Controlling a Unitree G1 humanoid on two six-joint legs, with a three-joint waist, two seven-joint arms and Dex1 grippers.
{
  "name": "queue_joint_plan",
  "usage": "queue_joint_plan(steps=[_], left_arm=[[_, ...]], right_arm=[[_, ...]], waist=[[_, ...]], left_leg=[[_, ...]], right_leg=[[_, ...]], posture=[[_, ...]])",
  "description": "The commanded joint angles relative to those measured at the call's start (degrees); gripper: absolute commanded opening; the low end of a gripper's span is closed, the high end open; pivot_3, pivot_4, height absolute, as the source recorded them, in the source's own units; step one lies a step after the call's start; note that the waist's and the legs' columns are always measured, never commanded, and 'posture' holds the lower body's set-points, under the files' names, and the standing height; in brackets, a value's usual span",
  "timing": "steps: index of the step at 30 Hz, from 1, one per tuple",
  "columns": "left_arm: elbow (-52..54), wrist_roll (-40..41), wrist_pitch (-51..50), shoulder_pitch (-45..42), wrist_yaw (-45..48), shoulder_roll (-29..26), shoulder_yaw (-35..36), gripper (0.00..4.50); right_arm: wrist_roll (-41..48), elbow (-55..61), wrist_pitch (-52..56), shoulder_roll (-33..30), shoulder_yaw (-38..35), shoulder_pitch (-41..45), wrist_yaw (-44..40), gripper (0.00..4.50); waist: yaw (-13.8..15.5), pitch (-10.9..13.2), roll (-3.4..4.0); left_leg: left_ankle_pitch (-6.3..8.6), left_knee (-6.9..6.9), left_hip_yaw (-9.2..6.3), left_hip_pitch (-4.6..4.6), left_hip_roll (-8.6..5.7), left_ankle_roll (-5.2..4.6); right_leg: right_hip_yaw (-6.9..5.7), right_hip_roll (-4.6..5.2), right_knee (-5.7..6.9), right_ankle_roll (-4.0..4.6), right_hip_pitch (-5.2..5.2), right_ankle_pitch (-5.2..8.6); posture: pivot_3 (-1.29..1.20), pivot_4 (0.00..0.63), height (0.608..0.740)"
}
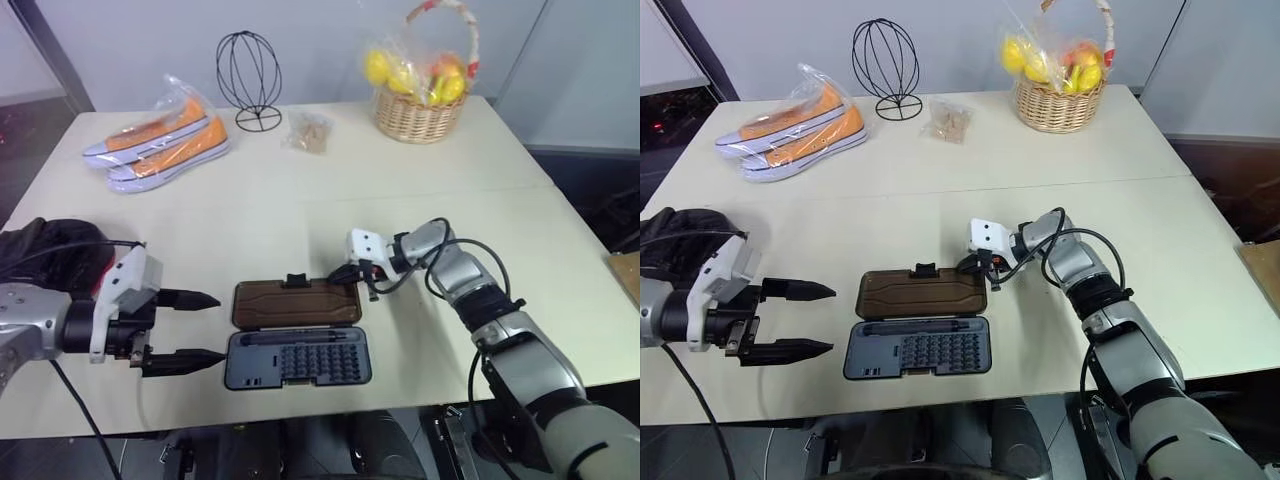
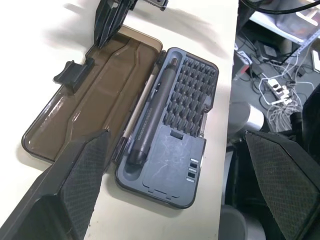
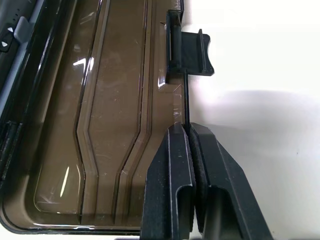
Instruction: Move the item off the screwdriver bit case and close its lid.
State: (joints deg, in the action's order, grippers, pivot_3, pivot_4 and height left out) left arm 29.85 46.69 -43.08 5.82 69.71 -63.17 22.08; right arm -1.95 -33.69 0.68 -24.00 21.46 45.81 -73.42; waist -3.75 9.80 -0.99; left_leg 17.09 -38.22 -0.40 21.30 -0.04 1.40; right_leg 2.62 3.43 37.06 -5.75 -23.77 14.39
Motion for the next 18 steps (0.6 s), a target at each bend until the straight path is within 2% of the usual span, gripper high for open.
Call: queue_joint_plan(steps=[1, 7, 10, 14, 15, 17, 18], left_arm=[[0.82, -0.27, 1.09, -0.80, -0.09, 0.13, -0.25, 4.50], [0.40, 0.05, 0.91, -2.79, -0.23, 0.25, -1.88, 4.50], [0.05, 0.18, 0.69, -3.79, -0.16, 0.28, -2.43, 4.50], [-0.28, 0.12, 0.75, -4.18, -0.04, 0.27, -2.74, 4.50], [-0.35, 0.13, 0.77, -4.21, -0.03, 0.28, -2.74, 4.50], [-0.41, 0.35, 0.55, -4.47, -0.34, 0.40, -2.68, 4.50], [-0.47, 0.52, 0.44, -4.64, -0.47, 0.47, -2.53, 4.50]], right_arm=[[-0.33, 1.07, -0.14, -2.14, -2.18, -0.87, 1.93, 0.05], [-0.59, 2.05, 0.78, -0.90, -1.51, -0.57, 3.13, 0.05], [1.02, 4.99, 3.86, -1.10, -2.29, -0.96, 2.31, 0.79], [1.63, 8.49, 5.81, -1.97, -2.58, -1.84, 2.19, 2.86], [1.91, 10.21, 6.72, -2.49, -2.76, -2.25, 1.85, 3.22], [3.08, 15.67, 8.46, -4.11, -3.54, -3.48, 0.79, 4.22], [3.87, 18.81, 10.06, -4.97, -4.14, -4.03, 0.50, 4.42]], waist=[[0.21, 0.00, 0.00], [0.42, 0.00, 0.00], [0.38, 0.01, 0.01], [0.41, 0.02, 0.01], [0.42, 0.03, 0.01], [0.55, 0.05, 0.03], [0.62, 0.05, 0.03]], left_leg=[[0.00, 0.00, 0.00, 0.00, -0.01, 0.00], [0.00, 0.00, 0.00, 0.00, -0.01, 0.00], [0.00, 0.00, 0.00, 0.01, -0.01, 0.00], [0.00, 0.02, 0.01, 0.14, -0.01, 0.00], [0.00, 0.03, 0.01, 0.18, -0.01, 0.00], [0.00, 0.05, 0.01, 0.22, -0.01, 0.00], [0.00, 0.05, 0.01, 0.23, -0.01, 0.00]], right_leg=[[0.00, 0.02, 0.00, 0.00, 0.00, 0.00], [0.00, 0.03, -0.02, 0.00, 0.01, 0.00], [0.00, 0.01, -0.01, 0.00, -0.01, 0.00], [0.00, 0.01, -0.02, -0.11, -0.16, -0.06], [0.00, 0.01, -0.03, -0.11, -0.20, -0.05], [0.00, 0.02, -0.03, -0.11, -0.24, -0.05], [0.00, 0.02, -0.03, -0.12, -0.25, -0.05]], posture=[[0.00, 0.150, 0.740], [0.00, 0.150, 0.740], [0.00, 0.150, 0.740], [0.00, 0.150, 0.740], [0.00, 0.150, 0.740], [0.00, 0.150, 0.740], [0.00, 0.150, 0.740]])
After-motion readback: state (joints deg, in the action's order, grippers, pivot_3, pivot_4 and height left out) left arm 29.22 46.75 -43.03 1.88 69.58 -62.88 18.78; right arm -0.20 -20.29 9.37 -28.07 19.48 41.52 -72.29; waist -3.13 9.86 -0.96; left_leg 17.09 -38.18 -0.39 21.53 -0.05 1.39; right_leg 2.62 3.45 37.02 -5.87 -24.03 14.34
